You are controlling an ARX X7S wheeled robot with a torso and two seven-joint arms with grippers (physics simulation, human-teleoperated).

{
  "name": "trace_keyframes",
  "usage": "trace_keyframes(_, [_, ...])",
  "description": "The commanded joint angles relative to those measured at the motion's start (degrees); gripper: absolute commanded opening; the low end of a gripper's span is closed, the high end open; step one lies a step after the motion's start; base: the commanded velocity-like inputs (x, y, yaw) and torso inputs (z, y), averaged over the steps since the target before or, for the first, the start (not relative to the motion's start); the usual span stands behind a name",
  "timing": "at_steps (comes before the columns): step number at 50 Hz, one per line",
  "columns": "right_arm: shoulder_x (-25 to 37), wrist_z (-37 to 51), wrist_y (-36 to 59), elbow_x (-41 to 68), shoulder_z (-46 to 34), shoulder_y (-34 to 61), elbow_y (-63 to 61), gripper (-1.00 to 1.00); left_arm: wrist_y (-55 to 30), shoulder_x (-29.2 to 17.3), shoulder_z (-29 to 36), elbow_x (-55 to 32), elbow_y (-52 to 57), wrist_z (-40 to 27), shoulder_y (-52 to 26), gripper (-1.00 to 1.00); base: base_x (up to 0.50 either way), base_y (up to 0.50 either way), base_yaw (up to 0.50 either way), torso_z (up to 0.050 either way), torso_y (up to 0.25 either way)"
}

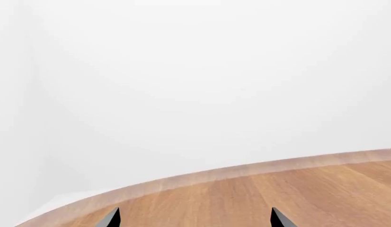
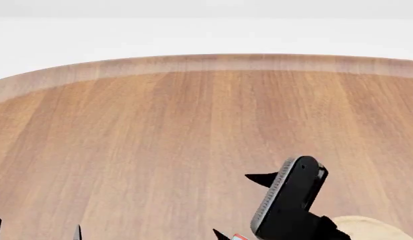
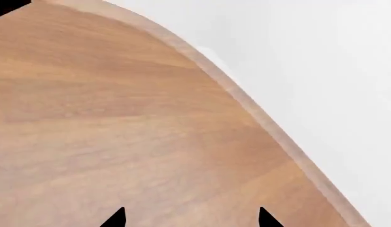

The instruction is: Put the chocolate pudding to the left of the plate.

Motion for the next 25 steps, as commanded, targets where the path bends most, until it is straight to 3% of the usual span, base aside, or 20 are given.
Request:
trace_keyframes(1, [-5.47, 19.50, -0.59, -3.72, 6.92, -14.13, -16.09, 1.00, 0.30, -0.12, -0.16, -0.06, -0.36, -0.31, -0.18, 1.00, 0.00, 0.00, 0.00, 0.000, 0.000])
trace_keyframes(4, [-7.84, 25.18, -2.00, -6.70, 7.94, -16.69, -16.44, 1.00, 0.84, -0.17, -0.53, -0.31, -0.71, -0.45, -0.35, 1.00, 0.00, 0.00, 0.00, 0.000, 0.000])
trace_keyframes(6, [-9.20, 25.57, -1.72, -3.55, 10.14, -17.78, -17.05, 1.00, 1.39, -0.15, -0.85, -0.04, -1.21, -0.82, -0.49, 1.00, 0.00, 0.00, 0.00, 0.000, 0.000])
trace_keyframes(7, [-10.42, 23.60, 0.11, 3.53, 13.00, -18.52, -17.76, 1.00, 2.08, -0.09, -1.27, 0.39, -1.61, -1.38, -0.51, 1.00, 0.00, 0.00, 0.00, 0.000, 0.000])
trace_keyframes(12, [-13.55, 27.46, -6.43, 2.39, 15.87, -21.78, -15.57, 1.00, 3.56, -1.18, -3.31, 0.47, 1.12, -2.73, 0.88, 1.00, 0.00, 0.00, 0.00, 0.000, 0.000])
trace_keyframes(17, [-15.11, 28.92, -10.80, 6.01, 20.29, -29.11, -21.77, 1.00, 4.55, -1.85, -5.43, 2.59, 6.05, -5.60, 3.85, 1.00, 0.00, 0.00, 0.00, 0.000, 0.000])
trace_keyframes(25, [-17.66, 33.00, -18.01, 0.81, 21.70, -40.14, -31.04, 1.00, 8.19, -3.75, -7.85, 4.50, 14.88, -8.14, 10.45, 1.00, 0.00, 0.00, 0.00, 0.000, 0.000])
